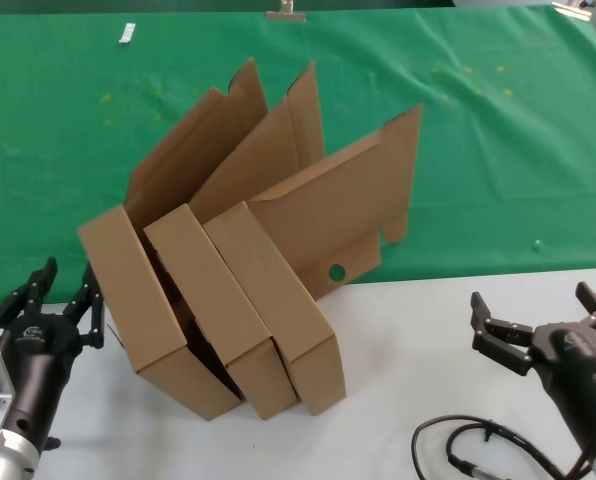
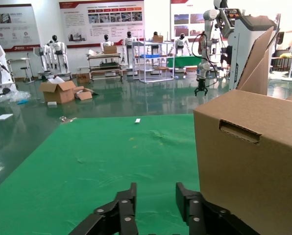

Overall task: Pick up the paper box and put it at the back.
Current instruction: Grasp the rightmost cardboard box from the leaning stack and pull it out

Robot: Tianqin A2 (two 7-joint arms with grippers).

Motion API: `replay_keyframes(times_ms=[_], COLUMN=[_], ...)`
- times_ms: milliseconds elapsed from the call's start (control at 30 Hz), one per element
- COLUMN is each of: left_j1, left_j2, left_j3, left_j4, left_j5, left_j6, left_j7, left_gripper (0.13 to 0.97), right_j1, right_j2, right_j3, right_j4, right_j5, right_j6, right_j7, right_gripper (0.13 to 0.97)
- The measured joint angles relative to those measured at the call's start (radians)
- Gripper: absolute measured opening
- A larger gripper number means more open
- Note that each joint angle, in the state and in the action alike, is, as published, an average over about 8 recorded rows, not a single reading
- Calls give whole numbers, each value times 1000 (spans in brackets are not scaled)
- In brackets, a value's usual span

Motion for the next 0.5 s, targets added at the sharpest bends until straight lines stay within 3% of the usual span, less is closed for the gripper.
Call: replay_keyframes(times_ms=[367, 500], left_j1=[0, 0], left_j2=[0, 0], left_j3=[0, 0], left_j4=[0, 0], left_j5=[0, 0], left_j6=[0, 0], left_j7=[0, 0], left_gripper=[234, 234], right_j1=[0, 0], right_j2=[0, 0], right_j3=[0, 0], right_j4=[0, 0], right_j5=[0, 0], right_j6=[0, 0], right_j7=[0, 0], right_gripper=[966, 966])
